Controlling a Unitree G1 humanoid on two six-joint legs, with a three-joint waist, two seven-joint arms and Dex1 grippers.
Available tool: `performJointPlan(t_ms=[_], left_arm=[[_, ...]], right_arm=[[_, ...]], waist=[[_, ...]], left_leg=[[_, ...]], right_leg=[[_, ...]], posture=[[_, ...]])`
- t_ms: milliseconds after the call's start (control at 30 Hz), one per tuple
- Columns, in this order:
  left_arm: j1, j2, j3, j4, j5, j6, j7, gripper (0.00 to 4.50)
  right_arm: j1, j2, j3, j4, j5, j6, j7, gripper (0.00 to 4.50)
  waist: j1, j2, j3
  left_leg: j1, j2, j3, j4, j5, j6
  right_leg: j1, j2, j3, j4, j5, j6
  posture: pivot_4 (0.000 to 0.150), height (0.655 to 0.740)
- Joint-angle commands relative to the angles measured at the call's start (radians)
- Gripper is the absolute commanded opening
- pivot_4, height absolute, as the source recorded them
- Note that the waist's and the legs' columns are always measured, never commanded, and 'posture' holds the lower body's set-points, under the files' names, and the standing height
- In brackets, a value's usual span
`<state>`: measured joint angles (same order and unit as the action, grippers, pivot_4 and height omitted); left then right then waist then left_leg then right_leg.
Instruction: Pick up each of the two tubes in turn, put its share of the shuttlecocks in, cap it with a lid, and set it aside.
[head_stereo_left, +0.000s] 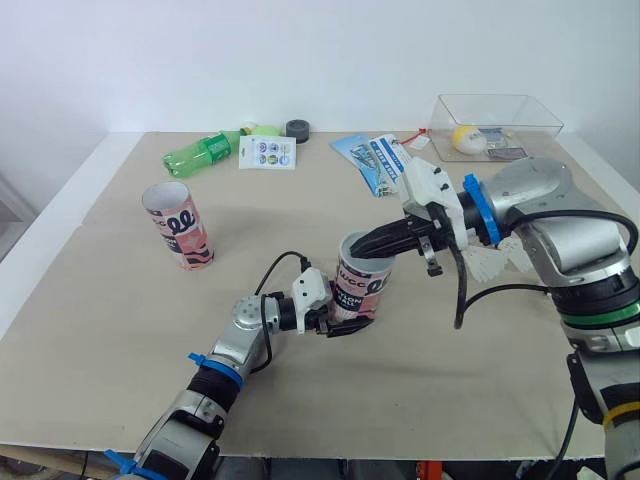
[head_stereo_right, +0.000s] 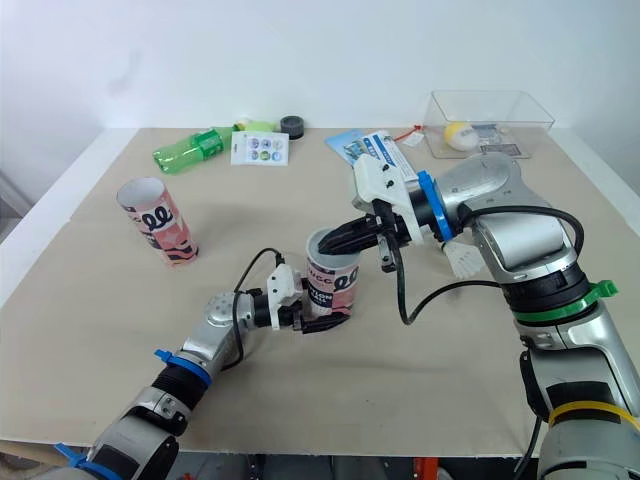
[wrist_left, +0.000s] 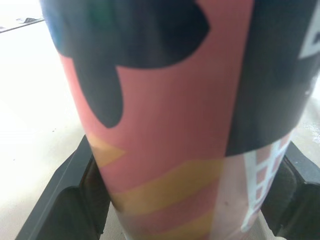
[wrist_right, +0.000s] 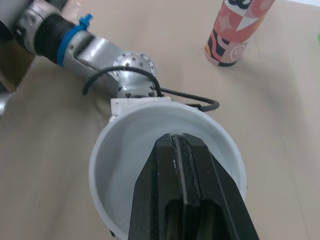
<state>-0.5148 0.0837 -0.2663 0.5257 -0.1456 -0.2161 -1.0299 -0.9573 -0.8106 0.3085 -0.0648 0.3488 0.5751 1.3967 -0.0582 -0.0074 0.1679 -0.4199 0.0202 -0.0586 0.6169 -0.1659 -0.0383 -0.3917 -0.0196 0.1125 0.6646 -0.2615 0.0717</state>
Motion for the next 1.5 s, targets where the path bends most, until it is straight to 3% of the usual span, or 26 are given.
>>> performJointPlan(t_ms=[33,167,433,700,900,1000,1067,1167,1233,1500], left_arm=[[0.023,-0.002,-0.011,0.013,0.01,0.004,0.0,3.49],[0.029,-0.001,-0.01,-0.007,0.006,0.004,0.0,3.49],[0.039,0.006,-0.012,-0.011,0.009,0.002,-0.003,3.49],[0.047,0.015,-0.014,-0.021,0.006,0.011,-0.008,3.49],[0.043,0.014,-0.007,-0.025,0.0,0.015,-0.002,3.49],[0.048,0.018,-0.004,-0.035,-0.005,0.017,-0.001,3.49],[0.051,0.023,-0.003,-0.043,-0.01,0.021,-0.004,3.49],[0.054,0.031,-0.005,-0.055,-0.014,0.02,-0.017,4.44],[0.054,0.038,-0.006,-0.06,-0.015,0.013,-0.026,4.5],[0.035,0.071,0.001,-0.062,-0.018,-0.013,-0.063,4.5]], right_arm=[[0.008,0.002,0.059,0.032,-0.066,0.023,0.0,0.02],[0.008,0.011,0.059,0.041,-0.069,0.006,0.013,0.02],[-0.018,0.052,-0.135,0.029,0.146,0.117,0.05,0.02],[0.015,-0.021,-0.267,0.032,0.241,0.145,0.07,0.02],[0.163,-0.008,-0.449,0.036,0.275,0.064,-0.044,0.02],[0.292,0.014,-0.516,0.022,0.256,-0.019,-0.116,0.96],[0.41,0.022,-0.546,0.01,0.224,-0.092,-0.15,1.96],[0.551,0.044,-0.555,-0.018,0.185,-0.19,-0.185,3.43],[0.634,0.058,-0.544,-0.054,0.181,-0.215,-0.2,4.45],[0.79,0.123,-0.465,-0.112,0.15,-0.263,-0.244,4.49]], waist=[[0.0,0.0,0.0],[0.0,0.0,-0.001],[0.001,0.0,0.0],[0.006,-0.001,0.0],[0.008,-0.003,0.001],[0.007,-0.003,0.001],[0.008,-0.004,0.001],[0.007,-0.003,0.001],[0.001,-0.002,0.001],[0.001,-0.004,0.003]], left_leg=[[0.0,0.0,0.0,0.0,0.0,0.0],[0.0,0.0,0.0,0.0,0.0,0.0],[-0.004,0.0,0.0,-0.001,0.0,0.0],[-0.009,0.0,-0.001,-0.001,-0.001,0.0],[-0.009,0.0,0.0,-0.001,-0.001,0.0],[-0.009,0.0,0.0,-0.001,-0.001,0.0],[-0.009,0.0,-0.001,-0.001,-0.001,0.0],[-0.009,0.0,-0.001,-0.001,-0.001,0.0],[-0.009,0.0,-0.001,-0.001,-0.001,0.0],[-0.007,0.0,-0.001,0.0,-0.001,0.0]], right_leg=[[0.0,0.0,0.0,0.0,0.0,0.0],[0.0,0.0,0.0,0.0,0.0,0.0],[-0.003,0.0,0.0,0.0,-0.001,0.0],[-0.008,0.0,0.0,0.0,0.001,0.005],[-0.008,0.0,0.0,0.0,0.001,0.004],[-0.008,0.0,0.0,0.0,0.0,0.005],[-0.008,0.001,0.0,0.0,0.0,0.005],[-0.008,0.001,0.0,0.0,0.0,0.005],[-0.008,0.001,0.001,0.0,0.0,0.005],[-0.007,0.002,0.001,0.0,0.0,0.002]], posture=[[0.15,0.74],[0.15,0.74],[0.15,0.74],[0.15,0.74],[0.15,0.74],[0.15,0.74],[0.15,0.74],[0.15,0.74],[0.15,0.74],[0.15,0.74]])
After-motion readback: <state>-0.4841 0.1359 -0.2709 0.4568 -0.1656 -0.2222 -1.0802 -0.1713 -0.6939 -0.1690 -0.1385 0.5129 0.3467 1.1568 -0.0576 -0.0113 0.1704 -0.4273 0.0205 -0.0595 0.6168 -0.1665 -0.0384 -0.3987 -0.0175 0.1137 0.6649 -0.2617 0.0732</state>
